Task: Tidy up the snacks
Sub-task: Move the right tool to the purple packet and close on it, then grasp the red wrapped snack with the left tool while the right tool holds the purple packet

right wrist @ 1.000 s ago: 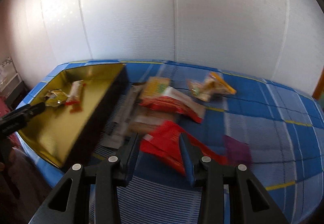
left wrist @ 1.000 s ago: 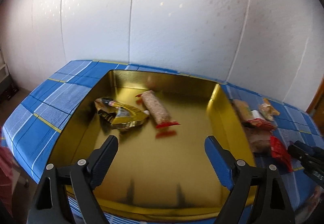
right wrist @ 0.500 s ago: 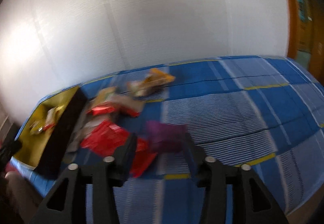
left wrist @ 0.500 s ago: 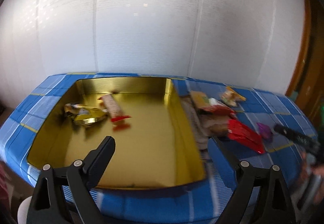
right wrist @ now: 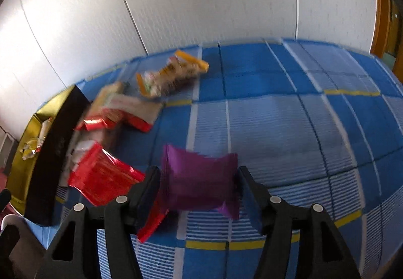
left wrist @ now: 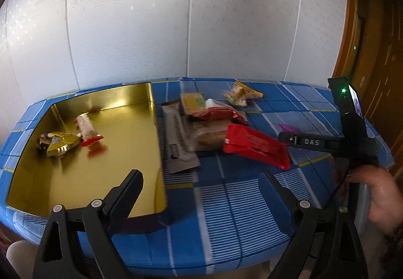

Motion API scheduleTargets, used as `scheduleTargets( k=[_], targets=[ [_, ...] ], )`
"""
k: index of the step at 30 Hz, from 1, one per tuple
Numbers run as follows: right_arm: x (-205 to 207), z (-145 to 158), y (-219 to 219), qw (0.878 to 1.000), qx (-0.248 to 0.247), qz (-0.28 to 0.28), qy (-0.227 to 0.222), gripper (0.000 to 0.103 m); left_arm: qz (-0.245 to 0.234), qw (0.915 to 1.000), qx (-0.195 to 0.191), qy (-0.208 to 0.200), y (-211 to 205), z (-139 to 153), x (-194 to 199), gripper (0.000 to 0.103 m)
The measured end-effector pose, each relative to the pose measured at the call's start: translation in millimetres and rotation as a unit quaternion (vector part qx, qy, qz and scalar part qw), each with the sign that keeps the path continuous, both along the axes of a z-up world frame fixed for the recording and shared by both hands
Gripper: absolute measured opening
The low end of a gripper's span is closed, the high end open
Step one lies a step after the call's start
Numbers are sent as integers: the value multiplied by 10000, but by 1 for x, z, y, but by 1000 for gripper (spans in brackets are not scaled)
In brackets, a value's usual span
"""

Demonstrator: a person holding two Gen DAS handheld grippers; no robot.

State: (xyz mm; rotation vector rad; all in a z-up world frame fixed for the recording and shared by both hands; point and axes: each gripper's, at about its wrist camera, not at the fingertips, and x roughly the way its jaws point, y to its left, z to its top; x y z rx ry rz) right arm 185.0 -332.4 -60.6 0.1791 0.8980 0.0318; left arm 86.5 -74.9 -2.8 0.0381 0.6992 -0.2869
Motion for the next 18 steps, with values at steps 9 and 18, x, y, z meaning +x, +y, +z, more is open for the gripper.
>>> scheduleTargets(
  k=[9,18],
  targets=[
    [-15,8,-24,9989,283,-355,-113,49,-172,9977,-271,596,-40,-3,22,93],
    [-24,22,-39,9966,-30,-739,-354,49,232,9776,-777,1941,-97,-15,85,88]
  ],
)
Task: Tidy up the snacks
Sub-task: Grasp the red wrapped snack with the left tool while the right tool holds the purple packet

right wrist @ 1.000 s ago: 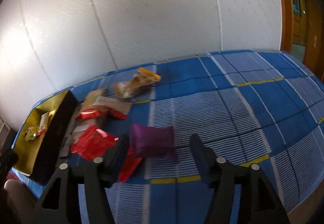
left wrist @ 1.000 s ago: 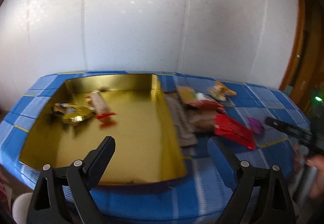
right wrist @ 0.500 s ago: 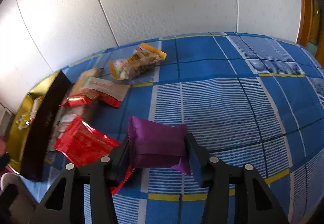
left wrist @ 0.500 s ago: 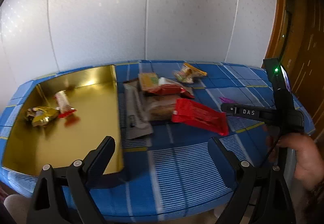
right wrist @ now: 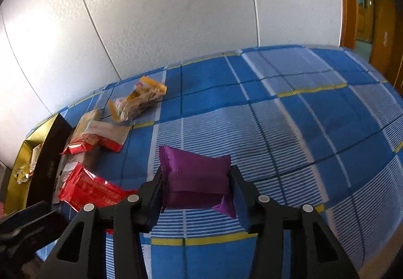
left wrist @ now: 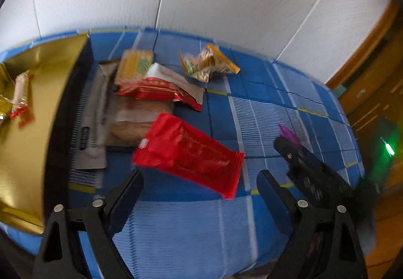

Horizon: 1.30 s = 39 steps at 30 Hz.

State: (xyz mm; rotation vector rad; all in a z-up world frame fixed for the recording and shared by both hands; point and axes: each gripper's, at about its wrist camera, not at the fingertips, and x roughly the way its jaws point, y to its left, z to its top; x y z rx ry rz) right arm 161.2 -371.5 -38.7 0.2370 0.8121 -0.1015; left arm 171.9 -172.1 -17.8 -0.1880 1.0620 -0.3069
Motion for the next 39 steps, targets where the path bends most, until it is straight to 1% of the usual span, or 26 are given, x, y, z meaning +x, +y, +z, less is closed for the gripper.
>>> scheduleTargets(
  k=[2,4,6,10,11,12,13,16,17,18,19,20,22,23,24,25,26,27,28,30,32,35,36,37,38,39],
  targets=[
    [0,1,-1,10000,-80,-31,-36,49,167,9997,100,177,-8,-2,11,88],
    [-1,1,-2,10000,-64,-41,-34,49,202,9990,179,348,-16,-5,18,88],
    [-1,-1,-4,10000,-28,-73,17,49,176,9981,361,458,-25,-10,27,88],
    [-1,-4,-13,9995,169,-238,112,49,240,9952,854,407,-32,-20,37,87],
    [-1,-5,-17,9992,236,-286,132,49,230,9947,918,399,-32,-23,38,86],
    [-2,-6,-20,9988,316,-331,149,49,216,9942,992,366,-32,-25,38,84],
    [-2,-7,-22,9985,384,-357,161,49,188,9940,1033,297,-31,-26,37,79],
    [-5,-8,-27,9976,537,-410,179,49,-108,9929,1184,-18,-27,-26,24,68],
    [-6,-8,-28,9974,552,-420,180,49,-344,9911,1277,-144,-28,-25,16,65],
    [-7,-8,-28,9974,559,-426,175,49,-520,9891,1355,-250,-28,-25,10,59],
    [-7,-7,-28,9973,573,-429,167,49,-651,9869,1440,-334,-31,-26,6,56],
    [-8,-7,-27,9973,581,-426,163,49,-880,9826,1574,-449,-31,-25,-1,56],
    [-7,-7,-26,9972,591,-417,167,49,-1225,9765,1699,-511,-32,-27,-10,56],
    [-7,-7,-26,9972,605,-398,172,49,-1290,9757,1702,-492,-28,-26,-14,56],
    [-7,-8,-25,9972,606,-389,176,49,-1236,9776,1643,-439,-23,-26,-15,59],
    [-6,-8,-25,9973,600,-380,179,49,-1116,9814,1525,-341,-16,-26,-16,67],
    [-6,-8,-24,9974,597,-370,175,49,-903,9876,1270,-204,-5,-26,-17,72],
    [-6,-8,-24,9974,599,-359,165,49,-782,9904,1128,-154,0,-26,-17,80],
    [-6,-7,-24,9975,599,-348,154,49,-609,9936,948,-103,7,-26,-18,83],
    [-6,-6,-22,9977,573,-332,134,49,-358,9976,595,-1,18,-29,-21,83],
    [-6,-6,-21,9978,557,-321,134,49,-208,9988,426,70,21,-33,-25,83],
    [-5,-7,-20,9980,537,-295,145,49,-174,9987,393,275,14,-41,-27,81],
    [-5,-7,-19,9981,522,-290,147,49,-133,9986,480,163,10,-40,-29,76],
    [-5,-7,-18,9982,501,-281,151,49,-164,9982,569,46,5,-40,-31,63],
    [-5,-7,-18,9983,488,-266,154,49,-248,9975,658,-52,0,-41,-32,61],
    [-5,-7,-17,9984,484,-258,153,49,-305,9969,720,-128,-3,-41,-32,56]
  ],
)
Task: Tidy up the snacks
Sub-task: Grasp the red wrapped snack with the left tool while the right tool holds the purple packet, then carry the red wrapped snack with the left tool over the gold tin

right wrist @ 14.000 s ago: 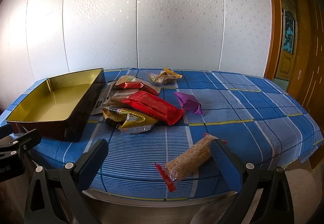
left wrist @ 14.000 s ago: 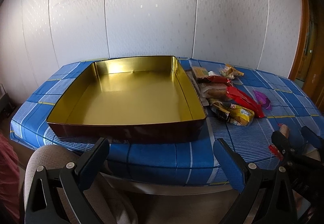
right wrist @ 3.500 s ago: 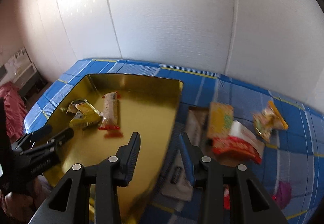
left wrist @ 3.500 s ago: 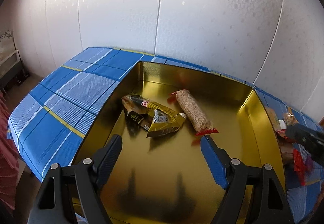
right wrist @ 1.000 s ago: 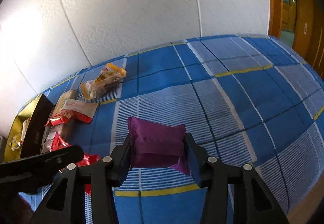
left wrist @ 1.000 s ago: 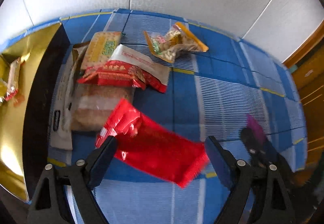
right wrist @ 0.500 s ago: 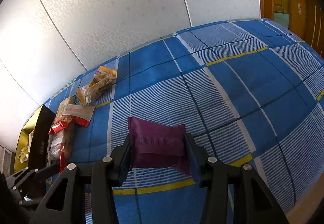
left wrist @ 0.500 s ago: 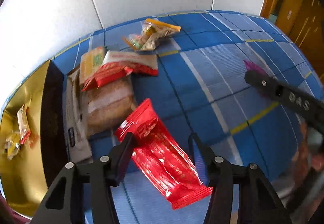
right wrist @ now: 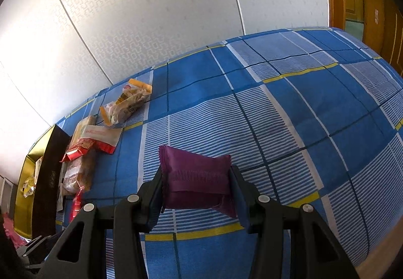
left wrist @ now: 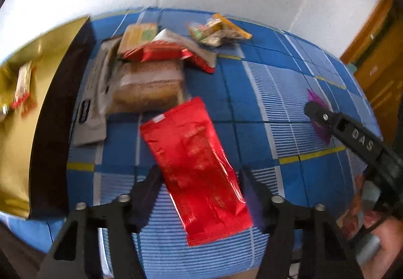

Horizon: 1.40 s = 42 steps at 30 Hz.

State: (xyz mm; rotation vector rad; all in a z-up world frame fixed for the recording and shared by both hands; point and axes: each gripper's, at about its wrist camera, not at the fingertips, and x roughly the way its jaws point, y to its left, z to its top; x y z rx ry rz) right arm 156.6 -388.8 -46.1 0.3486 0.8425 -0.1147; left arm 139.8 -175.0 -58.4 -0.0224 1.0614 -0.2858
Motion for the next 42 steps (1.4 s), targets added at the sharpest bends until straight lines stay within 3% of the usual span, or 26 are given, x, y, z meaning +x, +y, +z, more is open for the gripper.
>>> scheduleTargets(
  k=[3,10,16,23,33,42],
  targets=[
    [1,0,1,10000,18,44,-2,49,-265,9990,192,-304,-7,-1,-6,53],
    [1,2,5,9997,86,191,-79,49,-541,9968,56,-578,5,0,-19,47],
    [2,4,18,9985,76,513,-193,49,-400,9976,-125,-559,24,5,-17,46],
    [5,2,29,9973,-91,712,-137,49,-437,9949,-325,-851,41,23,-26,46],
    [10,-9,35,9968,-101,796,58,49,-120,9917,-398,-1218,89,50,-23,46],
    [9,-10,41,9961,-246,845,2,49,662,9895,-303,-1246,170,55,-6,46]
  ],
)
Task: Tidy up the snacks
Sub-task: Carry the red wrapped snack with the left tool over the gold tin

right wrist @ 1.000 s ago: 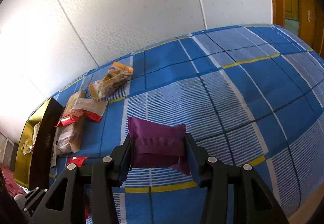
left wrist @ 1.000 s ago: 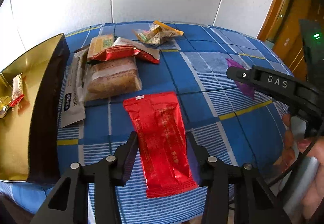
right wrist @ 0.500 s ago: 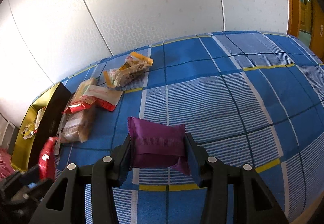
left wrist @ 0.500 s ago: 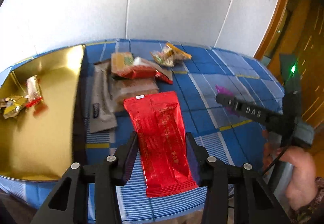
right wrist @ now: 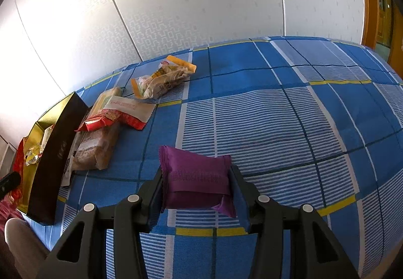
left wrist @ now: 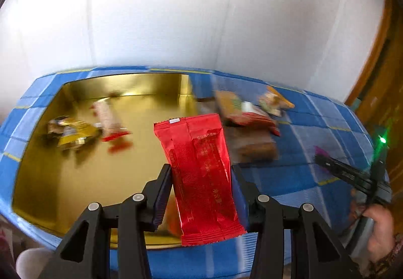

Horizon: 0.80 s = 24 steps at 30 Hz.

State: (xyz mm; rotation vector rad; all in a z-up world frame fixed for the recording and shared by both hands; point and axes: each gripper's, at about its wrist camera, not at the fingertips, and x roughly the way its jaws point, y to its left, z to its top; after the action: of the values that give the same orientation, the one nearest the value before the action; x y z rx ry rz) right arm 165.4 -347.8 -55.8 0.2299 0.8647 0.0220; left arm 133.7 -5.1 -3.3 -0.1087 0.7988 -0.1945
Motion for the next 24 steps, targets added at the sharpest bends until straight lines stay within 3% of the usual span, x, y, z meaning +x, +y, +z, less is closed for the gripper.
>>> scheduleTargets(
  k=[6,12,24],
  targets=[
    [-2,1,2,9999,-18,23,-98,49,556,9981,161,190,52,-6,9,46],
    [-1,-2,7,9999,-59,64,-80,49,1273,9901,85,585,108,-22,18,46],
    [-1,-2,14,9996,-189,93,-169,49,1697,9789,714,885,137,-50,31,48]
  ],
)
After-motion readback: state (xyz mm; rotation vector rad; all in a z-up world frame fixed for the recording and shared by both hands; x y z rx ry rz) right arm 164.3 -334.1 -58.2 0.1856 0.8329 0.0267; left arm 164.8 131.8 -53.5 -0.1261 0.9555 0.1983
